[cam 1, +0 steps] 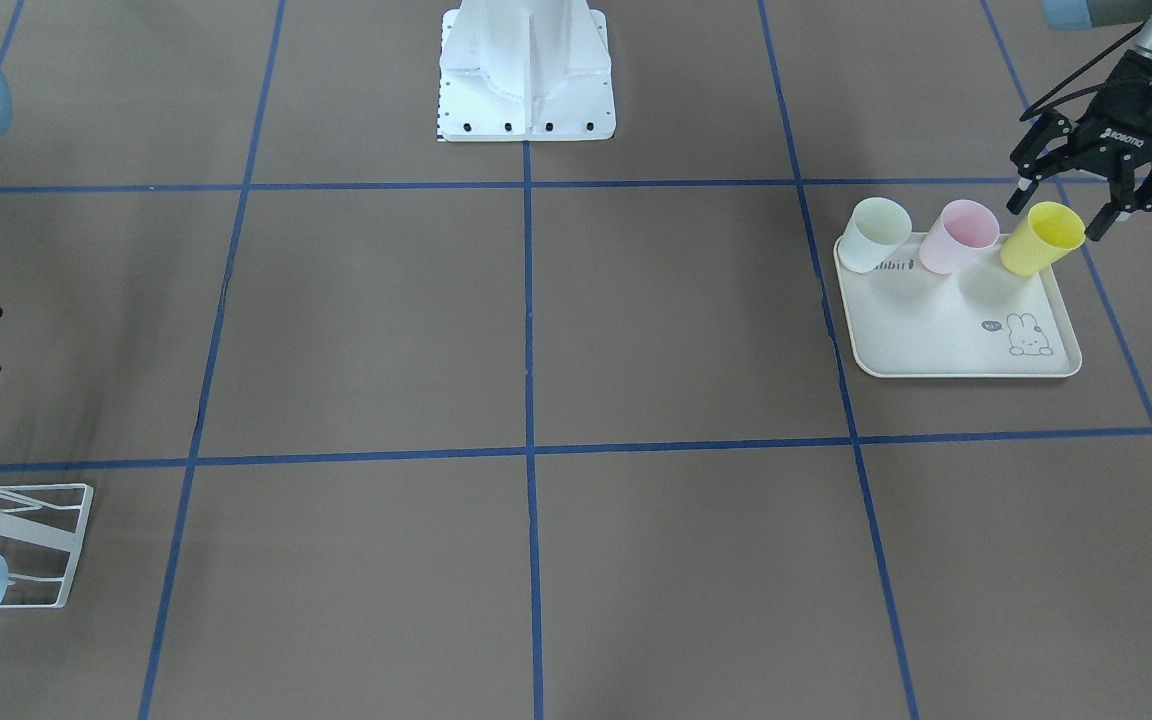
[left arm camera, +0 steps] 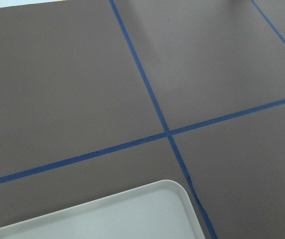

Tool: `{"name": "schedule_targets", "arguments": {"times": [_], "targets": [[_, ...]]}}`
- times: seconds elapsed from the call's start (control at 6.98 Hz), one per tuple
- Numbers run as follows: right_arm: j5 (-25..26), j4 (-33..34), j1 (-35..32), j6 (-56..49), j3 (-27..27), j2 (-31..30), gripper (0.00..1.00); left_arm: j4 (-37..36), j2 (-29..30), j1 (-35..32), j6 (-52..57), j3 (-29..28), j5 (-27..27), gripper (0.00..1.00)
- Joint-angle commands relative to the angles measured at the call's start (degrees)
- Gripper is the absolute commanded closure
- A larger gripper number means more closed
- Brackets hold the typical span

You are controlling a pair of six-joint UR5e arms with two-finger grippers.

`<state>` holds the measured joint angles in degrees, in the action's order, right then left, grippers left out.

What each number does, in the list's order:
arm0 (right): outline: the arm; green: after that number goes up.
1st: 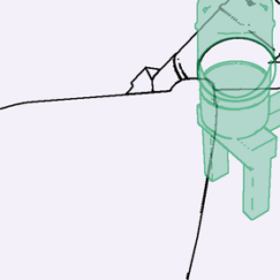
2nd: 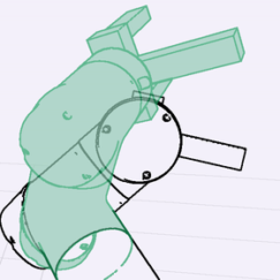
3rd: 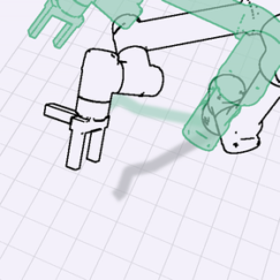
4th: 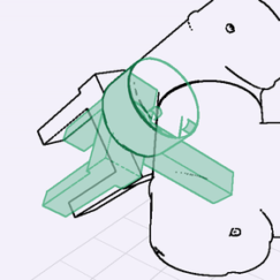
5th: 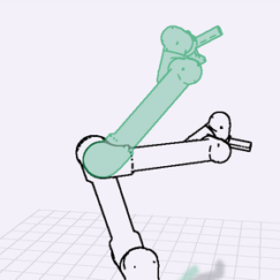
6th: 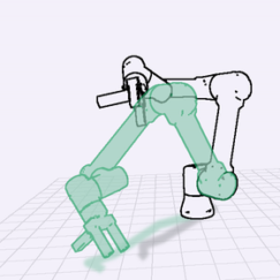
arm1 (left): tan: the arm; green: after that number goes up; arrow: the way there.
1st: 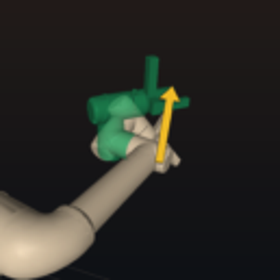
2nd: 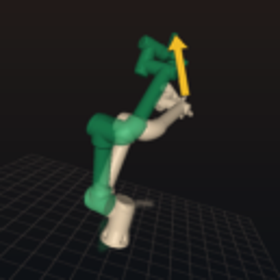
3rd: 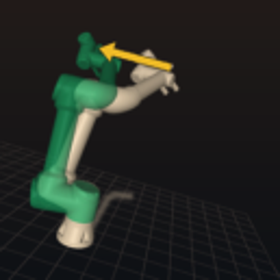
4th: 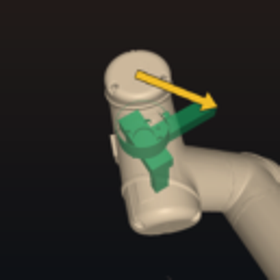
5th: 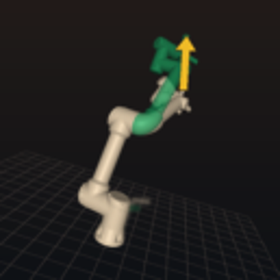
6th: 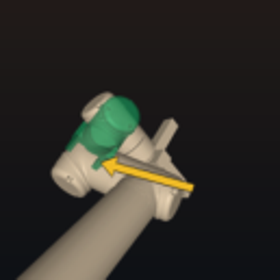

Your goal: Transfer IKEA cup to right arm and place on rack

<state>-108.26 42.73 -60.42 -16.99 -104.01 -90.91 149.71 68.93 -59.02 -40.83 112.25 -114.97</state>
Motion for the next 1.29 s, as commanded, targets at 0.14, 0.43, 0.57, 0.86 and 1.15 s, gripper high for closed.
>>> {"name": "schedule_targets", "arguments": {"times": [0.14, 0.43, 0.57, 0.86, 1.15], "targets": [[-5.11, -1.77, 6.87, 16.07, -3.72, 0.03, 0.01, 3.65, -2.75, 4.76, 3.39, -4.75, 5.19, 0.0], [-5.11, -1.25, 10.3, 27.04, -8.21, 0.21, 0.01, 3.83, -2.75, 8.03, 2.87, -6.25, 5.11, 0.0], [-5.38, -1.07, 11.01, 28.58, -8.31, 0.64, 0.01, 3.83, -2.75, 8.82, 2.86, -6.43, 5.11, 0.0], [-6.87, 3.29, 11.11, 28.68, -9.71, 1.78, 0.01, 3.83, -2.66, 10.75, 2.86, -6.78, 5.11, 0.01], [-6.96, 6.49, 11.63, 31.31, -11.65, 2.75, 0.01, 3.83, -2.4, 13.12, 1.37, -6.87, 5.2, 0.15]]}}
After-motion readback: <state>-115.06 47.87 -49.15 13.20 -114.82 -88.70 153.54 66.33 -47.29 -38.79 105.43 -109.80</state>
